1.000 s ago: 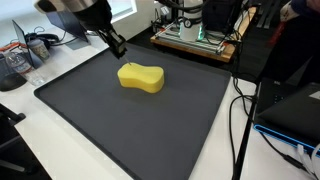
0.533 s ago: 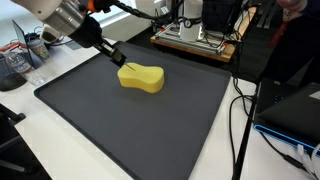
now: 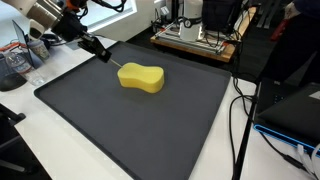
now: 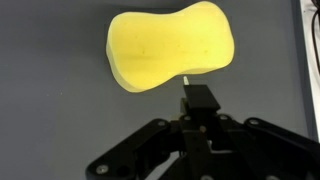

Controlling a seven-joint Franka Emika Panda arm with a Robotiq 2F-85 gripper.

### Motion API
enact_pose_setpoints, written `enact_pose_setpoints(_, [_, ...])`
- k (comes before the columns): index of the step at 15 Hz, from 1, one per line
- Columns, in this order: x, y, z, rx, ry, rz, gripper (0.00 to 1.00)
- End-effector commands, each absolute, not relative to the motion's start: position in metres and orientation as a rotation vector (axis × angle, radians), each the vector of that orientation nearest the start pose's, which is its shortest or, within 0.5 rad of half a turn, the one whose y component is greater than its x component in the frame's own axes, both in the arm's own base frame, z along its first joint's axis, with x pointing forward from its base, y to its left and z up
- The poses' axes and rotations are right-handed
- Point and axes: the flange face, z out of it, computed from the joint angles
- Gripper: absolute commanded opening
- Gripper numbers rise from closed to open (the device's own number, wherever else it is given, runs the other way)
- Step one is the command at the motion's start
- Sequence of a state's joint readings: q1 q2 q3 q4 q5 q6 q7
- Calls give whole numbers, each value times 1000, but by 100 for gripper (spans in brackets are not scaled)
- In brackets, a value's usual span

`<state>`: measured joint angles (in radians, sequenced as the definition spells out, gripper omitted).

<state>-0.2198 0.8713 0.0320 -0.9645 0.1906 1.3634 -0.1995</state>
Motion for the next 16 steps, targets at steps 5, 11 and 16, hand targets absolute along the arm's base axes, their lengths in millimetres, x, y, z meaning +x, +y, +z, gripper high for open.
enact_pose_setpoints(5, [669, -171, 323, -2636, -75, 346, 3])
enact_pose_setpoints(11, [629, -192, 340, -2644, -95, 171, 3])
enact_pose_setpoints(16, [586, -179, 334, -2580, -23, 111, 3])
